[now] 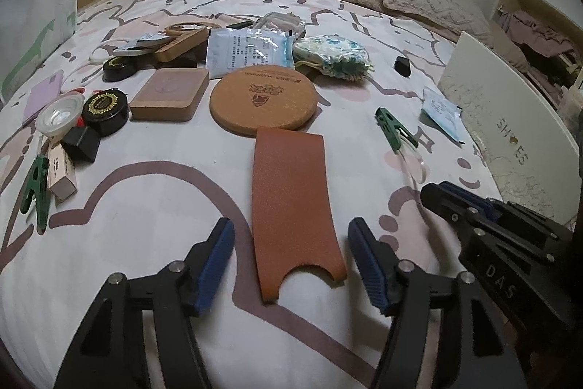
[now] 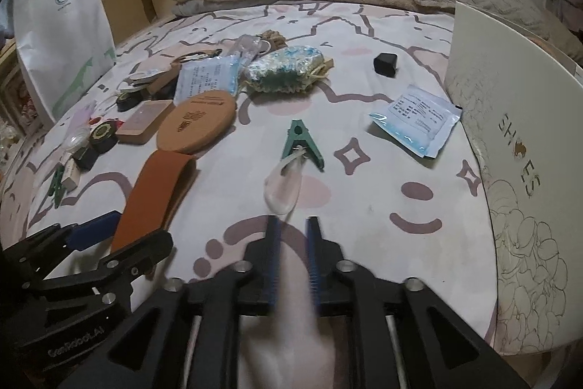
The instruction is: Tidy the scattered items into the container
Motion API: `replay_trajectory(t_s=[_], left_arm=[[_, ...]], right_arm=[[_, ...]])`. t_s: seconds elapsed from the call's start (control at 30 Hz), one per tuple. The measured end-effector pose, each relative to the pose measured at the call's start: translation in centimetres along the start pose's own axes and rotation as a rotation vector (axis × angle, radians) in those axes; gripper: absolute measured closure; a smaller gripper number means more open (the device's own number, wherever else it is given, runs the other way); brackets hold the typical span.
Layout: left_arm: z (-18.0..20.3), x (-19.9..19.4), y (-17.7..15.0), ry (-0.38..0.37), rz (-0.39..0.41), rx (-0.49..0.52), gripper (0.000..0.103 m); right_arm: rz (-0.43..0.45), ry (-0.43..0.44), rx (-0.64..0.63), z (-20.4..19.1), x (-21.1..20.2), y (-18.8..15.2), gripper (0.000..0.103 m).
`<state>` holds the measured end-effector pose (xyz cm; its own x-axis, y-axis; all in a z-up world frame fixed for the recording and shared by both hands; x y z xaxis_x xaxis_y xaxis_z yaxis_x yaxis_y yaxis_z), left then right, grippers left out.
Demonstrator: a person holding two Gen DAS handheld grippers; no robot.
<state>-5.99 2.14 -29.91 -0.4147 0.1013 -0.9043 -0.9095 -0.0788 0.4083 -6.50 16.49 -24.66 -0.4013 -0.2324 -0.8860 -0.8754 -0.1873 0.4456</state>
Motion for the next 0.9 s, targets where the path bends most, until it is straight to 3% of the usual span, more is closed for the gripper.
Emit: replay_trajectory(t_s=[0.03, 0.47, 0.67, 0.83, 0.9], left_arm=[[0.0, 0.0, 0.0, 0.004, 0.002, -0.001, 0.034], [-1.2, 0.7, 0.9, 0.013, 0.015, -0.046, 0.028], [-0.3, 1.3, 0.9, 0.039, 0.013, 0.015, 0.003], [0.2, 1.7, 0.6, 0.099, 0.025, 0.058, 0.001], [0.1, 1.8, 0.7, 0.091, 0.022, 0.052, 0.0]], right_arm=[[0.006, -0.013, 0.005, 0.2, -0.1, 0.1, 0.043], [0.054, -0.034, -0.032, -0.2, -0.7, 1.9, 0.043], [0.033, -0.007, -0.033, 0.2, 0.7, 2.4, 0.057], [0.022, -0.014, -0.05, 0.0, 1.5, 2.2, 0.086], [0.03, -0.011, -0.048, 0.0, 1.3, 2.2, 0.09]])
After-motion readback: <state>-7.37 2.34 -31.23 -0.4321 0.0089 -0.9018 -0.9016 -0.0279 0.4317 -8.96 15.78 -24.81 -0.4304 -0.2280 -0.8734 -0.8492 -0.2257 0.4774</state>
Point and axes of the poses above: each gripper's, at about its wrist camera, not at the fingertips, and x roughly the way its jaws point, z to its right, y to its top, the point moved 8 cm from there along x, roughly the way its jaws point, and after that the axes turned 13 degrees about -z, right-handed, at the moved point
